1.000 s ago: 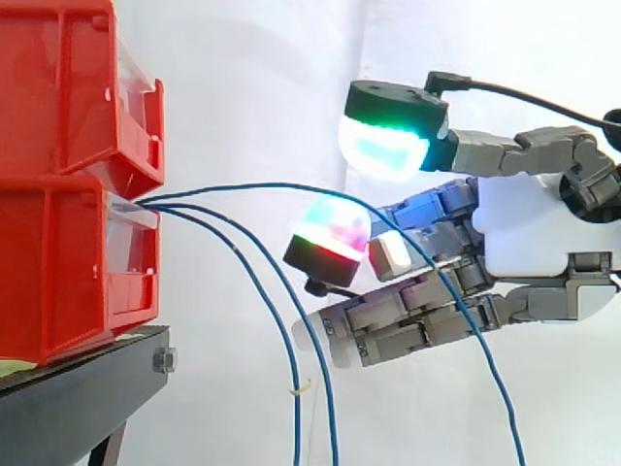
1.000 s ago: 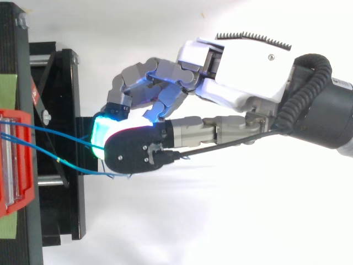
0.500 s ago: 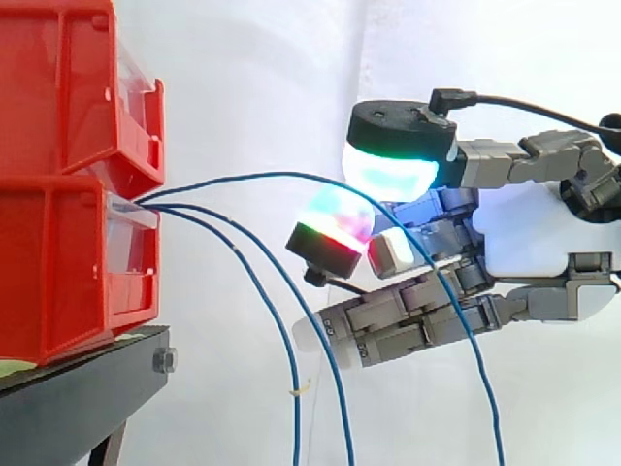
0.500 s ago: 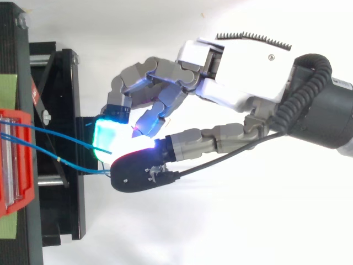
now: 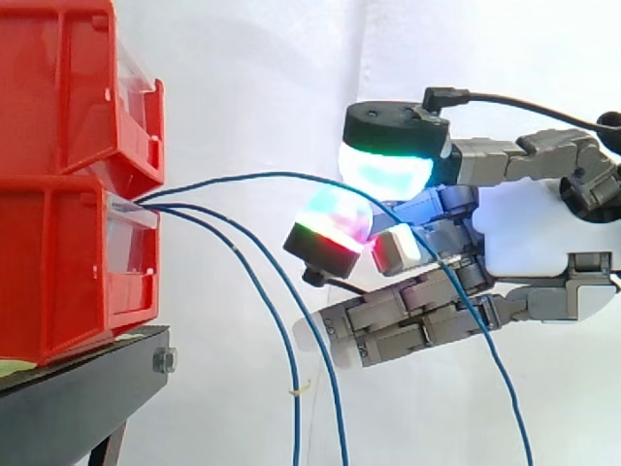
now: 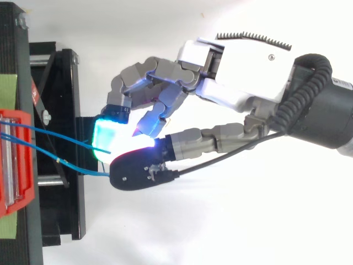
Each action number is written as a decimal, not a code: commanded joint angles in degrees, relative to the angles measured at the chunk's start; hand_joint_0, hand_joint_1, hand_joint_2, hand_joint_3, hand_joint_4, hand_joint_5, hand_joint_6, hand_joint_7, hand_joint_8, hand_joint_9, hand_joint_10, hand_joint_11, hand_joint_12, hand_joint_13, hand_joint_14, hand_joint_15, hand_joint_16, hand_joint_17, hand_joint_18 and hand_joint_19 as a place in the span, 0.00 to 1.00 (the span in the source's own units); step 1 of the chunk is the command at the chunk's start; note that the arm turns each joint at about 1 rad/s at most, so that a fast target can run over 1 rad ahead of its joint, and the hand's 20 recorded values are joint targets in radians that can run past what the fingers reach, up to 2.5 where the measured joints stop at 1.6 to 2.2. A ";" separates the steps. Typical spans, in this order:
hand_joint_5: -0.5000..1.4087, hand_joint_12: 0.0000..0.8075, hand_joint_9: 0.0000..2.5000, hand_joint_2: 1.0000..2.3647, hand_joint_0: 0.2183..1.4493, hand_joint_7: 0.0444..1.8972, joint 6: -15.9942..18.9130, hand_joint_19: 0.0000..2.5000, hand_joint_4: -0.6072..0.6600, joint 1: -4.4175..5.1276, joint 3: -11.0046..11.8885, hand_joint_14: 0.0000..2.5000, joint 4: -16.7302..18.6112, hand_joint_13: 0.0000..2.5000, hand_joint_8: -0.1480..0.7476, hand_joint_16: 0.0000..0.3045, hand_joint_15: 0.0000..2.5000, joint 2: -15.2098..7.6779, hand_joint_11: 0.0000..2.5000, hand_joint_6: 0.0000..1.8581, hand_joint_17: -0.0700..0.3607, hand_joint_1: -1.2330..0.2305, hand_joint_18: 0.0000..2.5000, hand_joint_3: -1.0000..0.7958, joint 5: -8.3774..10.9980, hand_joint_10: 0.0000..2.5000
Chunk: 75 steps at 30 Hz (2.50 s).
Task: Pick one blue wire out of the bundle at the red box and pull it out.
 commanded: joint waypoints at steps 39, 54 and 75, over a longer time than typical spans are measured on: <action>0.20 0.48 0.47 0.01 0.31 0.49 0.00 0.17 0.55 0.00 0.02 0.01 -0.01 0.20 0.47 0.20 0.12 -0.01 0.32 0.49 0.47 0.28 0.12 0.42 0.00 0.01; 0.22 0.50 0.51 0.01 0.29 0.52 0.00 0.17 0.60 0.00 0.02 0.01 0.08 0.22 0.46 0.22 0.12 -0.01 0.30 0.47 0.51 0.33 0.14 0.44 0.00 0.01; 0.23 0.54 0.56 0.01 0.28 0.54 -0.09 0.17 0.59 0.00 -0.07 0.01 -0.01 0.26 0.50 0.23 0.13 -0.01 0.29 0.47 0.54 0.33 0.17 0.48 0.00 0.01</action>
